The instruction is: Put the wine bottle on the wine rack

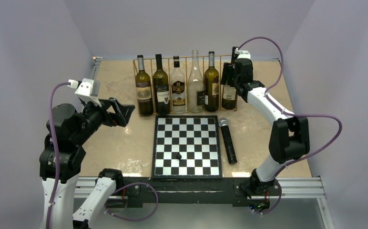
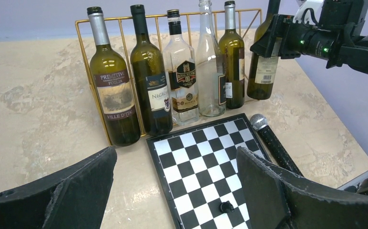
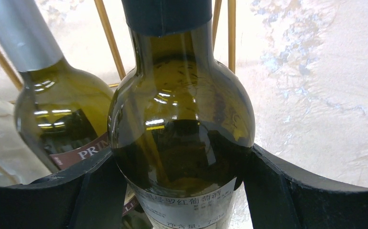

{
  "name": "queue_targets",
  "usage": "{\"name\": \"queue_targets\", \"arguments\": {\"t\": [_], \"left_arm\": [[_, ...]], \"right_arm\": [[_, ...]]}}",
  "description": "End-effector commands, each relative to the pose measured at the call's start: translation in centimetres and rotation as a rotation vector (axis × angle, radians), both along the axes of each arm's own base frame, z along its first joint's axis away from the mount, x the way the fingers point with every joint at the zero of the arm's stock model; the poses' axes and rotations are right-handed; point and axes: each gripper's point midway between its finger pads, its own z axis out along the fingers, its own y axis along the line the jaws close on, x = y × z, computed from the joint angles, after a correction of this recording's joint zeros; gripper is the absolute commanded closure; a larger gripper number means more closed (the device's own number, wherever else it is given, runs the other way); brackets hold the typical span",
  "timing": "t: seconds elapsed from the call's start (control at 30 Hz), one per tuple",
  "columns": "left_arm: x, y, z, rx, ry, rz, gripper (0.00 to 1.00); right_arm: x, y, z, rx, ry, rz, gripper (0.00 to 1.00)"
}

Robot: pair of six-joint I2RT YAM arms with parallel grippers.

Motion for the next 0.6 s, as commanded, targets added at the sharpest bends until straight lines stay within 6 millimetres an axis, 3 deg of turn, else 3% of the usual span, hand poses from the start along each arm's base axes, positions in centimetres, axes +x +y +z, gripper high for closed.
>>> {"name": "queue_targets", "arguments": {"t": [0.0, 0.23, 0.57], "left_arm": [[0.4, 0.1, 0.4, 0.024, -0.016, 0.0, 0.01], [0.6, 0.2, 0.5, 0.029, -0.016, 0.001, 0.01], [0.2, 0.1, 1.2, 0.024, -0.03, -0.005, 0.01]], "right_arm": [[2.9, -0.2, 6.1, 0.047, -0.208, -0.044, 1.0], [3.1, -0.1, 4.1, 0.016, -0.174, -0.03, 1.0], [3.9, 0.1, 3.4, -0.013, -0.129, -0.013, 1.0]]}}
